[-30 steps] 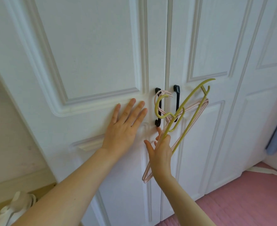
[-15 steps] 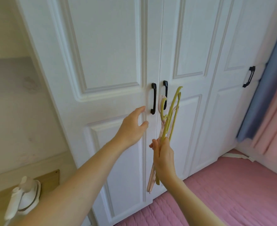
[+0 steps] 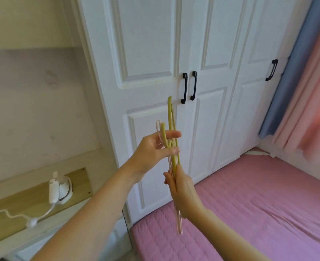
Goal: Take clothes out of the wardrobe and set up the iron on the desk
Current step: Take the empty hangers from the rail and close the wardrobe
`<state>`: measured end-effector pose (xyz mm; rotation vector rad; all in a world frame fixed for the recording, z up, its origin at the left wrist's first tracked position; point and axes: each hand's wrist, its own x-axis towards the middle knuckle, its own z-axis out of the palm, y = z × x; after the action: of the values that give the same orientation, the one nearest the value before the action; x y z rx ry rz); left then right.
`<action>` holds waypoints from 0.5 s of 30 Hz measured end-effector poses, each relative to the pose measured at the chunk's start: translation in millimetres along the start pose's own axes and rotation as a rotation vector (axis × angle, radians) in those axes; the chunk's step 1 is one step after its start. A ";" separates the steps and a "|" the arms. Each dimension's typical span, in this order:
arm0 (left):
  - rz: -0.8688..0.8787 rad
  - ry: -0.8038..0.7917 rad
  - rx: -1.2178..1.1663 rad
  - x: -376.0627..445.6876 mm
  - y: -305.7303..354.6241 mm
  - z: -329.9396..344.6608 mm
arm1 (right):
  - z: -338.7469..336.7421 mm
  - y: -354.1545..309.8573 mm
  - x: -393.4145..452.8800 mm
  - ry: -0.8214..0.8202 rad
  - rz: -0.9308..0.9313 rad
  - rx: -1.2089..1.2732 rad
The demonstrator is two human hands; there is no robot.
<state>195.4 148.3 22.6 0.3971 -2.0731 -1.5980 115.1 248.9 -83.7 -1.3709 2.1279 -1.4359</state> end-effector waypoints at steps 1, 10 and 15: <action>0.007 -0.004 0.001 -13.6 -1.3 -6.0 | 6.0 -3.5 -10.5 -0.022 -0.009 -0.003; -0.054 0.239 0.084 -112.8 -12.6 -47.7 | 69.7 -30.4 -66.9 -0.192 -0.018 -0.047; -0.135 0.369 -0.111 -153.1 -20.9 -77.7 | 106.9 -50.3 -84.3 -0.321 0.008 0.032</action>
<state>364.4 156.7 -13.1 0.7440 -1.7031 -1.5684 255.7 247.1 -119.7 -1.4658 1.8956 -1.1507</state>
